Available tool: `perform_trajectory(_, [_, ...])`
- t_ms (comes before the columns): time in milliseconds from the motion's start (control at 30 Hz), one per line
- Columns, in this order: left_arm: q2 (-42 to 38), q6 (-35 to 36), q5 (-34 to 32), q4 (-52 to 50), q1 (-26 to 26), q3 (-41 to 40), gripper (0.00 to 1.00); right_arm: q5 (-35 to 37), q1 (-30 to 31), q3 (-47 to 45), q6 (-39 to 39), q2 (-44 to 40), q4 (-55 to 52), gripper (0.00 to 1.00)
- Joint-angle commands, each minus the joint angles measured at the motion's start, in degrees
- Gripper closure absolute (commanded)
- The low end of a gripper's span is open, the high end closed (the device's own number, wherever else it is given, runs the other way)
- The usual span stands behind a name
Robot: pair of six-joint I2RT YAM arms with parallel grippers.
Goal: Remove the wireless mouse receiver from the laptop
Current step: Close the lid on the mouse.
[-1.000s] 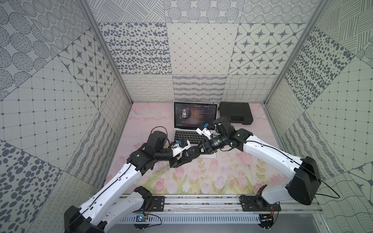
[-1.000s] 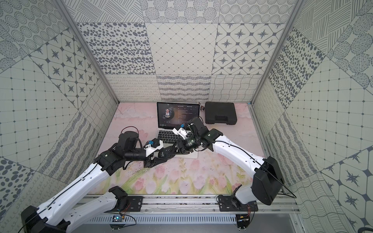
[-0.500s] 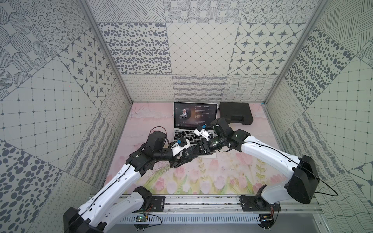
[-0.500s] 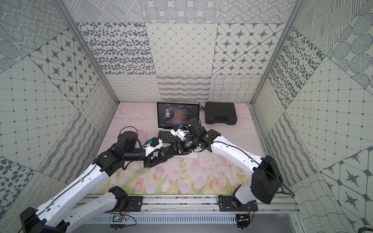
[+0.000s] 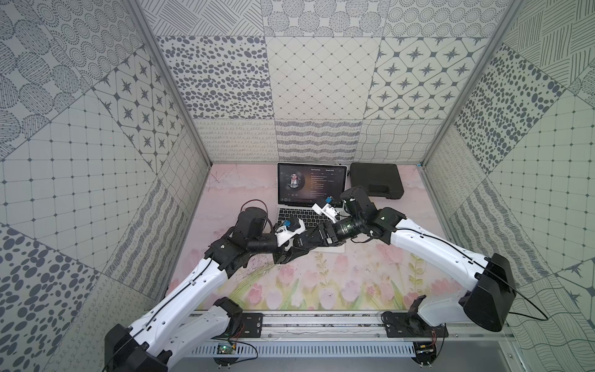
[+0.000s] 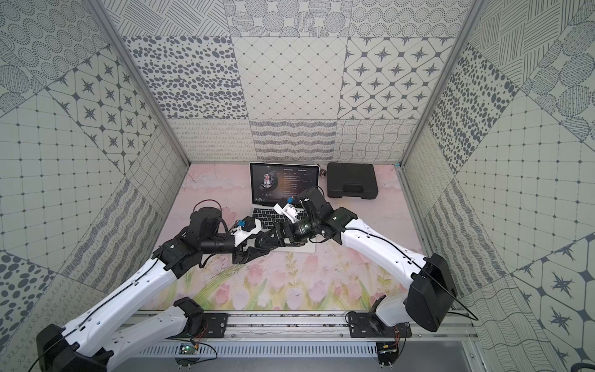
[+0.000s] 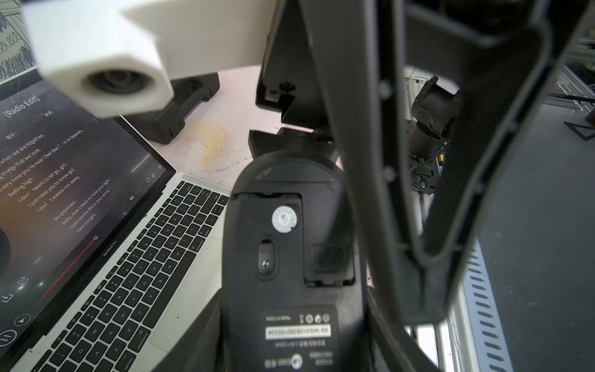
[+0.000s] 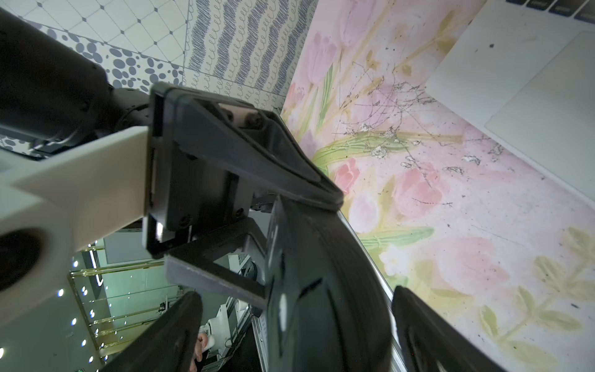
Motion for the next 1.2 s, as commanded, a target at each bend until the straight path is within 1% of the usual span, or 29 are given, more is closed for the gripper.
perform_trajectory(0, [0.0, 0.7, 2.1, 3.2, 0.0, 0.8, 1.00, -0.5, -2.3, -1.6, 1.0, -3.4, 2.1, 0.03])
perform_trajectory(133, [-0.3, 0.5, 2.8, 3.3, 0.0, 0.8, 1.00, -1.5, -4.4, -3.4, 1.2, -4.5, 2.0, 0.04])
perform_trajectory(400, [-0.8, 0.0, 3.1, 3.5, 0.0, 0.9, 1.00, -0.8, -4.5, -3.0, -0.6, -2.3, -0.3, 0.12])
perform_trajectory(533, [-1.1, -0.3, 2.8, 3.6, 0.0, 1.0, 1.00, -0.5, -4.5, -2.7, -1.3, -1.4, -1.3, 0.22])
perform_trajectory(733, [-1.1, -0.3, 2.9, 3.6, 0.0, 1.0, 1.00, -1.0, -4.4, -2.6, -1.9, -0.7, -1.7, 0.40])
perform_trajectory(767, [-1.2, -0.3, 3.0, 3.6, 0.0, 1.0, 1.00, -1.1, -4.4, -2.5, -1.9, -0.6, -1.7, 0.40])
perform_trajectory(867, [-1.1, -0.3, 3.2, 3.4, 0.0, 1.3, 1.00, -1.3, -4.2, -2.2, -2.0, -0.3, -1.8, 0.47])
perform_trajectory(1167, [-0.8, -0.8, 3.6, 3.9, 0.0, 1.6, 1.00, -1.3, -2.5, -1.3, -2.2, 1.1, -1.4, 0.52])
